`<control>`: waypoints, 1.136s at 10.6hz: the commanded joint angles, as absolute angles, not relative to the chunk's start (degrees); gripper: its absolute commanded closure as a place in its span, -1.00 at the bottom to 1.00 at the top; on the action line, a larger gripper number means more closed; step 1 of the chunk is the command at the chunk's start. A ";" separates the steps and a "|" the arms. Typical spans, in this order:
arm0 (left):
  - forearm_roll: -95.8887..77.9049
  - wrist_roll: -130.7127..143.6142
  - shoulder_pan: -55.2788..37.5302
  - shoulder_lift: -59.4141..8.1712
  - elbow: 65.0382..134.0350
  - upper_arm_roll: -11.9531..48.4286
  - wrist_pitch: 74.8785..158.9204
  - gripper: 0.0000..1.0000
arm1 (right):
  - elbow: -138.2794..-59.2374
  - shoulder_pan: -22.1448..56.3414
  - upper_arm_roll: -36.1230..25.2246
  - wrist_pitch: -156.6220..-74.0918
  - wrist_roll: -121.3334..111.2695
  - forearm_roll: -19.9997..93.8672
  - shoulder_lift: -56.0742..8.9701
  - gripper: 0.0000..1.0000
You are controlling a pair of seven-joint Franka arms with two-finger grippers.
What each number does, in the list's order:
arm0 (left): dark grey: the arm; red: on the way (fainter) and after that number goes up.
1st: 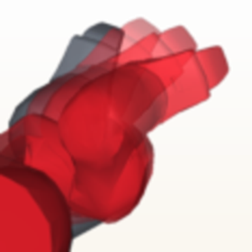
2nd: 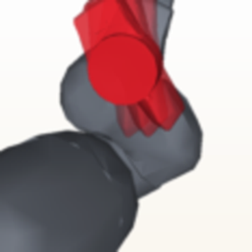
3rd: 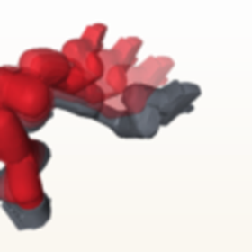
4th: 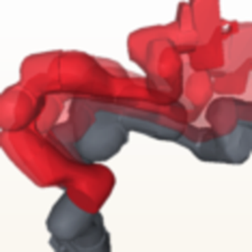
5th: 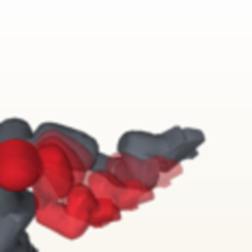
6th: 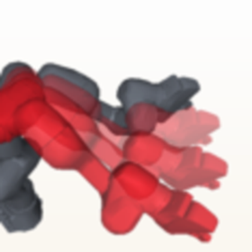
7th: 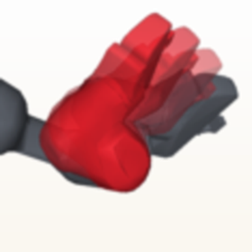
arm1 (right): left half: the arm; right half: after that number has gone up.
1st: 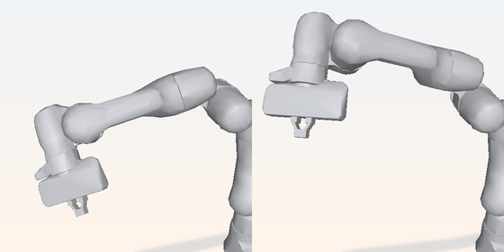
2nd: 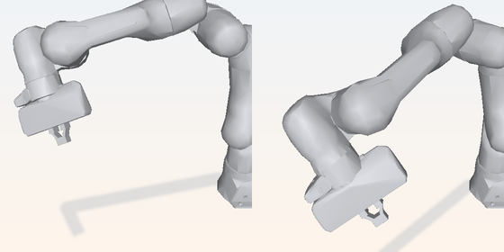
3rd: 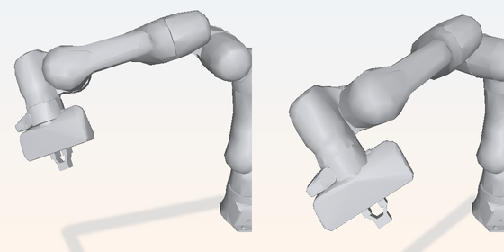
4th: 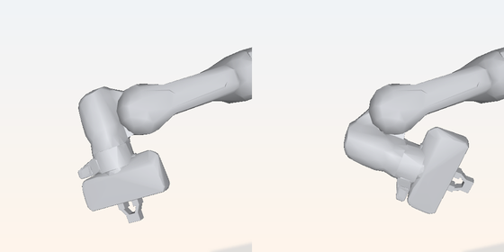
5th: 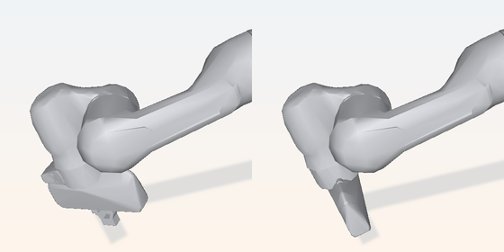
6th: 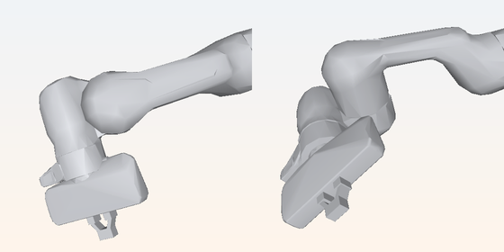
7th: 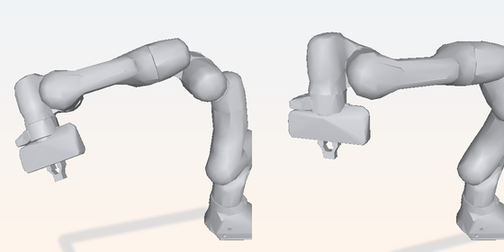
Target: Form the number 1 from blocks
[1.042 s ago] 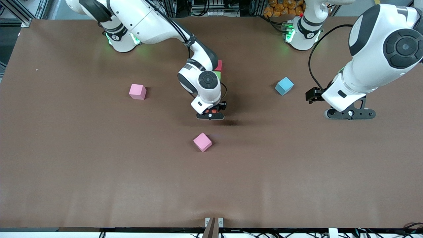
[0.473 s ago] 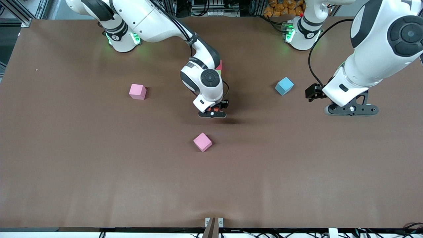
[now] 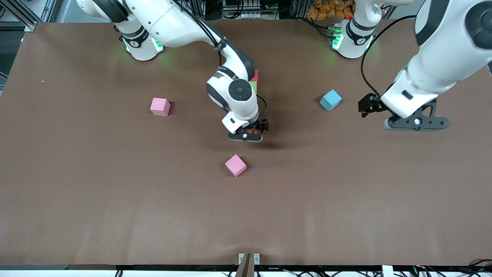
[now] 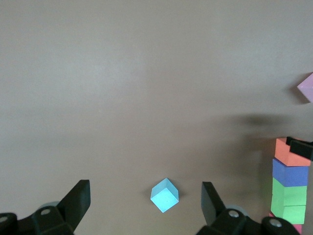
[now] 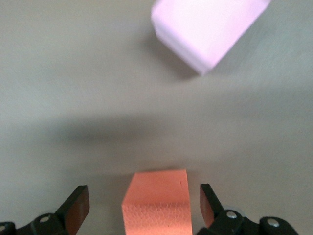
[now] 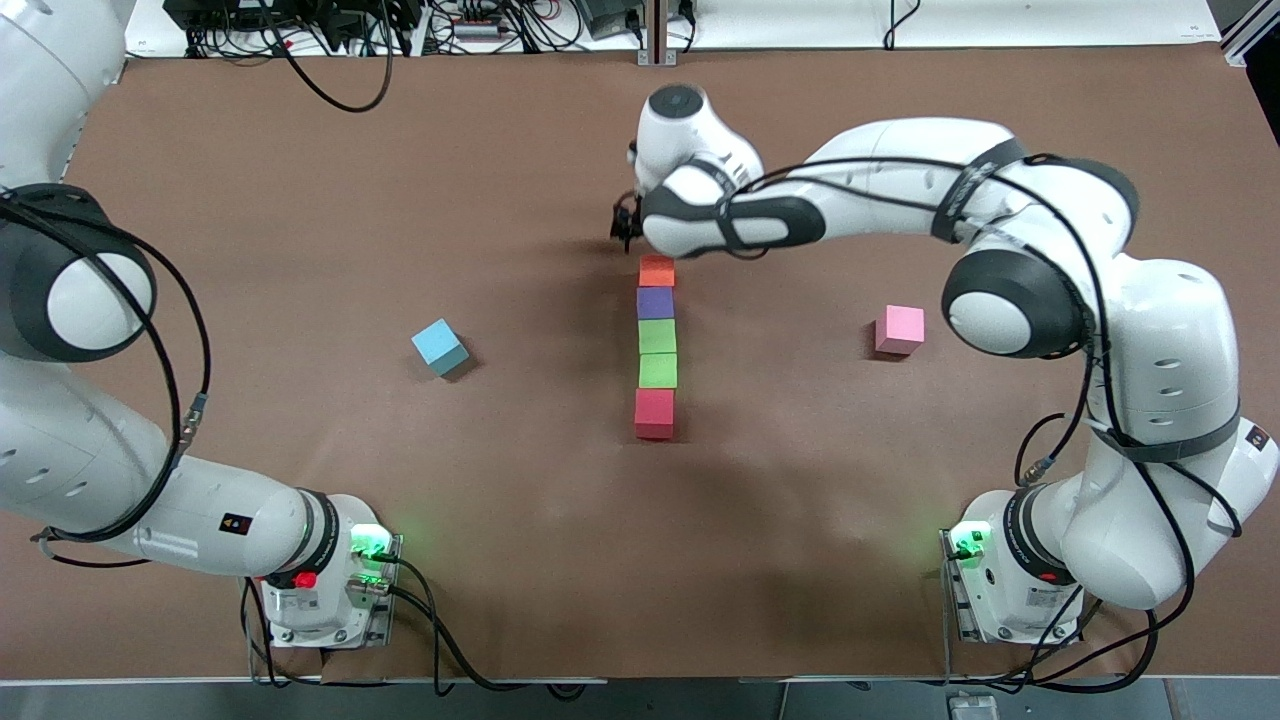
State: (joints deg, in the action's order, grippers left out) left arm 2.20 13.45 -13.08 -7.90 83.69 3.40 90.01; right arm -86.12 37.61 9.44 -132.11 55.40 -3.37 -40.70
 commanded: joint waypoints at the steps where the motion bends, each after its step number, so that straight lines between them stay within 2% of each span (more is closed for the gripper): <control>1: 1.14 12.74 -12.74 -4.32 83.76 0.63 88.95 -1.00 | -87.80 30.97 10.19 -130.17 55.46 -2.46 -33.60 -1.00; 4: 1.76 10.56 -9.06 -1.24 84.02 -0.79 86.49 -1.00 | -89.20 18.50 10.02 -118.25 39.37 -2.64 -27.10 -1.00; 5: 1.76 10.37 -8.10 -0.88 84.28 -0.70 86.48 -1.00 | -90.95 14.80 9.50 -117.00 32.85 -2.64 -24.81 -1.00; 9: 1.58 10.37 -7.56 -0.70 84.55 -0.53 86.04 -1.00 | -94.03 12.22 -4.01 -113.21 9.37 -2.55 -20.40 -1.00; 11: 1.49 10.28 -7.56 -0.70 84.55 -0.61 86.04 -1.00 | -97.02 11.17 -6.32 -111.38 2.66 -1.33 -14.62 -1.00; 12: 1.49 10.28 -7.56 -0.70 84.55 -0.53 86.04 -1.00 | -96.68 10.55 -6.33 -107.88 1.51 -1.32 -11.46 -1.00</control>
